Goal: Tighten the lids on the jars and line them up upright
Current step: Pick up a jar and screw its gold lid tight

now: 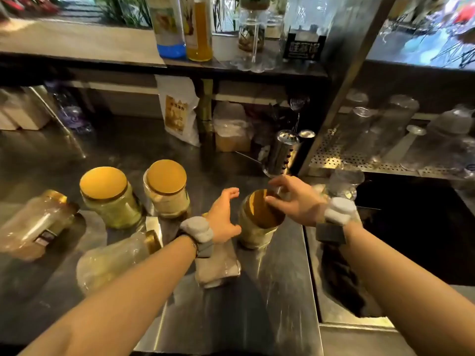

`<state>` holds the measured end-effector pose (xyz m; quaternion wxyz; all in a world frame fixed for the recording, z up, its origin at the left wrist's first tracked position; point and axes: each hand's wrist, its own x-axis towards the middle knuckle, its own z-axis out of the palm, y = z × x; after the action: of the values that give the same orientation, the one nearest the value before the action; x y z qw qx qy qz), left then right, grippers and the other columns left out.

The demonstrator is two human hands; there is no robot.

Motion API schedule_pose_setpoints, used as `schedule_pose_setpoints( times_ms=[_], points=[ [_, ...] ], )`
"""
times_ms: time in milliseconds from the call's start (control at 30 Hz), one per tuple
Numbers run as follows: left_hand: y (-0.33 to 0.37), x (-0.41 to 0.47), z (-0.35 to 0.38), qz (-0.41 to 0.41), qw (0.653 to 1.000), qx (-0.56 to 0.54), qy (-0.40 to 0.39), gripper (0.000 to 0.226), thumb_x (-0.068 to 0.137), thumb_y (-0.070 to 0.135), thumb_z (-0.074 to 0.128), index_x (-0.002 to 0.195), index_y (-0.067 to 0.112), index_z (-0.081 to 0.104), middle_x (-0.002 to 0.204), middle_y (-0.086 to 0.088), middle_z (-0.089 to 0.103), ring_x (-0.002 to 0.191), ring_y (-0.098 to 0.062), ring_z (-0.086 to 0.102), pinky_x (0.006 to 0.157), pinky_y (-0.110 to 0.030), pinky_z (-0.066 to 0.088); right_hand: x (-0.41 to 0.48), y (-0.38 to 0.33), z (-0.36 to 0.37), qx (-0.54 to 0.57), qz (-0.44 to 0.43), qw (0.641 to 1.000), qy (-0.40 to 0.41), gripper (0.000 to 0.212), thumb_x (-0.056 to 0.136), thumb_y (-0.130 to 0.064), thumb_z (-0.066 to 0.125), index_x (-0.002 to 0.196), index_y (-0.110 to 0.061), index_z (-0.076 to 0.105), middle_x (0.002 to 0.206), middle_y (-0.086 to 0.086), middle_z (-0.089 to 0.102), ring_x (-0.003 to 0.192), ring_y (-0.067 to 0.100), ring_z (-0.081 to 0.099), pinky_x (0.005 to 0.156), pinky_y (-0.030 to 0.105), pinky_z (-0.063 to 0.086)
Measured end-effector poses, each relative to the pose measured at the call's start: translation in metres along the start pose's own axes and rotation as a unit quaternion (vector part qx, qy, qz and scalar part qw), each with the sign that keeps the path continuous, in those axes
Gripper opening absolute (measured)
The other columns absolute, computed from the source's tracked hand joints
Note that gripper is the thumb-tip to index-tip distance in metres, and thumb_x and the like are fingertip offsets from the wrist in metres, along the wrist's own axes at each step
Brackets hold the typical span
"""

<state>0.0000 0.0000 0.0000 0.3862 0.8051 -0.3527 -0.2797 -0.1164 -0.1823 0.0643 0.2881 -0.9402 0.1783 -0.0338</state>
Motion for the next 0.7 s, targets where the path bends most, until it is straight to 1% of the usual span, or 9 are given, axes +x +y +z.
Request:
schedule_pose_setpoints(
  times_ms=[67,100,200,267,333,433,567,600,700],
  points=[
    [-0.001,0.002,0.003,-0.012,0.999,0.03,-0.039,0.104,0.071,0.012,0.08,0.15,0.021,0.012,0.157,0.0,0.023,0.139,-0.026,0.032,0.111,-0.038,0.036,0.001,0.001,0.003,-0.041,-0.001,0.999,-0.025,0.07,0.078,-0.061,0.065,0.135,-0.024,0.046,0.131,0.002,0.052,0.113,0.012,0.05,0.087,0.022,0.04],
    [-0.002,0.003,0.004,-0.025,0.998,0.028,-0.054,0.109,0.07,0.013,0.081,0.15,0.023,0.008,0.158,0.0,0.019,0.141,-0.026,0.028,0.111,-0.038,0.034,0.001,0.001,0.005,-0.051,0.006,0.998,-0.041,0.08,0.074,-0.067,0.065,0.139,-0.026,0.043,0.135,0.002,0.048,0.119,0.016,0.048,0.092,0.025,0.041],
    [-0.002,0.01,0.009,-0.051,0.997,0.003,-0.063,0.116,0.069,0.013,0.083,0.151,0.026,0.003,0.158,-0.002,0.018,0.142,-0.027,0.028,0.112,-0.042,0.035,0.005,-0.001,0.012,-0.084,0.021,0.99,-0.107,0.105,0.062,-0.076,0.068,0.147,-0.029,0.028,0.145,0.003,0.036,0.131,0.024,0.039,0.106,0.04,0.041],
    [0.001,0.013,0.012,-0.056,0.997,0.016,-0.058,0.113,0.071,0.013,0.08,0.15,0.028,0.001,0.156,-0.003,0.023,0.139,-0.028,0.033,0.11,-0.042,0.038,0.008,0.0,0.013,-0.117,0.024,0.982,-0.146,0.114,0.057,-0.077,0.069,0.148,-0.032,0.018,0.148,0.002,0.03,0.133,0.027,0.034,0.106,0.045,0.041],
    [0.0,0.016,0.014,-0.055,0.996,0.048,-0.057,0.107,0.075,0.013,0.077,0.15,0.026,0.002,0.154,-0.004,0.028,0.137,-0.027,0.037,0.11,-0.04,0.039,0.009,0.0,0.016,-0.159,0.011,0.975,-0.153,0.116,0.055,-0.078,0.069,0.148,-0.033,0.014,0.145,0.002,0.03,0.131,0.028,0.033,0.103,0.046,0.043],
    [0.001,0.018,0.015,-0.053,0.991,0.097,-0.08,0.099,0.08,0.022,0.074,0.15,0.016,0.005,0.149,-0.006,0.033,0.134,-0.024,0.04,0.109,-0.034,0.037,0.013,-0.002,0.016,-0.194,-0.023,0.97,-0.147,0.114,0.057,-0.074,0.07,0.147,-0.03,0.017,0.139,0.004,0.032,0.127,0.027,0.035,0.1,0.044,0.045],
    [0.001,0.017,0.017,-0.073,0.987,0.104,-0.094,0.075,0.089,0.018,0.064,0.147,0.009,0.017,0.146,-0.01,0.037,0.134,-0.024,0.04,0.102,-0.021,0.031,0.023,-0.006,0.014,-0.216,-0.058,0.959,-0.173,0.112,0.06,-0.066,0.074,0.148,-0.028,0.017,0.14,0.004,0.032,0.128,0.026,0.033,0.101,0.04,0.044],
    [0.001,0.015,0.017,-0.074,0.989,0.087,-0.092,0.074,0.087,0.017,0.066,0.146,0.009,0.021,0.145,-0.011,0.038,0.133,-0.024,0.04,0.101,-0.021,0.031,0.026,-0.006,0.014,-0.22,-0.064,0.956,-0.181,0.111,0.061,-0.065,0.075,0.148,-0.028,0.017,0.14,0.004,0.032,0.128,0.026,0.033,0.099,0.04,0.045],
    [-0.001,0.009,0.017,-0.054,0.996,-0.029,-0.059,0.088,0.064,0.015,0.086,0.139,0.013,0.039,0.133,-0.01,0.054,0.122,-0.026,0.053,0.096,-0.027,0.042,0.034,-0.007,0.017,-0.242,-0.086,0.946,-0.196,0.109,0.059,-0.065,0.074,0.146,-0.029,0.019,0.137,0.003,0.035,0.124,0.026,0.036,0.096,0.04,0.048]
  ],
)
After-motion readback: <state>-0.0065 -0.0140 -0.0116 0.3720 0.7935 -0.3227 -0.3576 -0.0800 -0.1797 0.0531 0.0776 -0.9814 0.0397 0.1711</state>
